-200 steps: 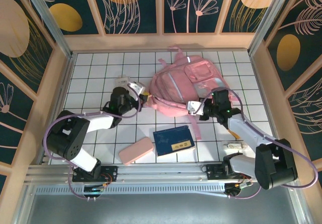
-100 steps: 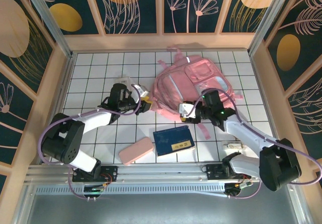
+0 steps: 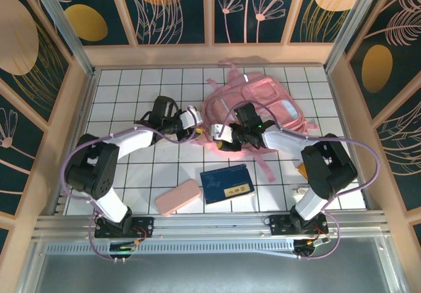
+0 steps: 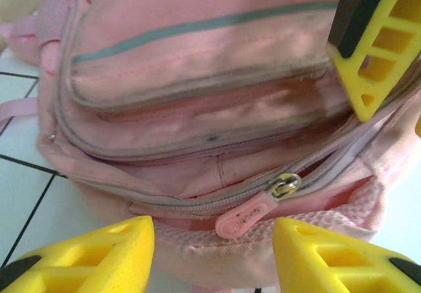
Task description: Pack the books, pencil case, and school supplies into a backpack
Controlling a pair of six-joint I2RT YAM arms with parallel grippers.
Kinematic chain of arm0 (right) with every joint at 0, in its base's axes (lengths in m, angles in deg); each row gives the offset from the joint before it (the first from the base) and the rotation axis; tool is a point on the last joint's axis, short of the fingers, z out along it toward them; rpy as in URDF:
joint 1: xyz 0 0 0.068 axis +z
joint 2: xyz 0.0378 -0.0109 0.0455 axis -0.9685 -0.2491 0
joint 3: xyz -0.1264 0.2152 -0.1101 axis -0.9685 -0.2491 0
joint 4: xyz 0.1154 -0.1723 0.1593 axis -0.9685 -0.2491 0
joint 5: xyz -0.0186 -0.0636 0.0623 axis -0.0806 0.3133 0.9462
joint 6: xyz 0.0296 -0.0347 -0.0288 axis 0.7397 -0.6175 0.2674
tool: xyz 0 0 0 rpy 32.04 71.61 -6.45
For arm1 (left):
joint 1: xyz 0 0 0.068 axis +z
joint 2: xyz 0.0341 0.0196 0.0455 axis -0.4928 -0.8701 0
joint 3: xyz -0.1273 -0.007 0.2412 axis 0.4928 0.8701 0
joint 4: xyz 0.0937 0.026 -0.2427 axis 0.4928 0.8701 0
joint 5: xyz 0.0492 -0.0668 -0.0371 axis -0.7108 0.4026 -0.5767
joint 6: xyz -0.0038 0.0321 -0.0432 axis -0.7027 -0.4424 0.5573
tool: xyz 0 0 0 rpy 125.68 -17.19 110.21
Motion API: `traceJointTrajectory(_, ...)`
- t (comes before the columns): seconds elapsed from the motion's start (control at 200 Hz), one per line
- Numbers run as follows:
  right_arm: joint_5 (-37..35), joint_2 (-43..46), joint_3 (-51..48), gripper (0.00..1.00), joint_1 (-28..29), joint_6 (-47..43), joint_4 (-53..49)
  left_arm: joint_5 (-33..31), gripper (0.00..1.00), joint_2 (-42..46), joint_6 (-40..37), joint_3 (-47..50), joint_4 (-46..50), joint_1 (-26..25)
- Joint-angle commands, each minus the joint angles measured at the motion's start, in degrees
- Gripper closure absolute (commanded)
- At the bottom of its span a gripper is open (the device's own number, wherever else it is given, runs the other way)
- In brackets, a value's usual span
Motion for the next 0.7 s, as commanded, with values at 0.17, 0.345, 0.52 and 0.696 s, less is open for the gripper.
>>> traceJointTrajectory(0.17, -4.6, 1.1, -0.4, 1.0, -1.0, 0.8, -1.0, 3.5, 0.49, -4.5, -9.8, -4.8, 5.9, -0.1)
traceJointTrajectory(0.345, -3.3, 2.8, -0.3, 1.0, -1.2, 0.0, -1.2, 2.6, 0.5, -5.1, -11.6, -4.9, 5.2, -0.6)
traceJointTrajectory(0.52, -3.4, 5.3, -0.8, 1.0, -1.2, 0.0, 0.7, 1.0, 0.51, -6.5, -12.7, -6.7, 5.1, -1.5)
traceJointTrajectory(0.696, -3.8, 7.0, -0.5, 1.0, -1.7, 0.9, 2.1, -0.1, 0.59, -7.7, -13.3, -7.7, 4.1, -2.2)
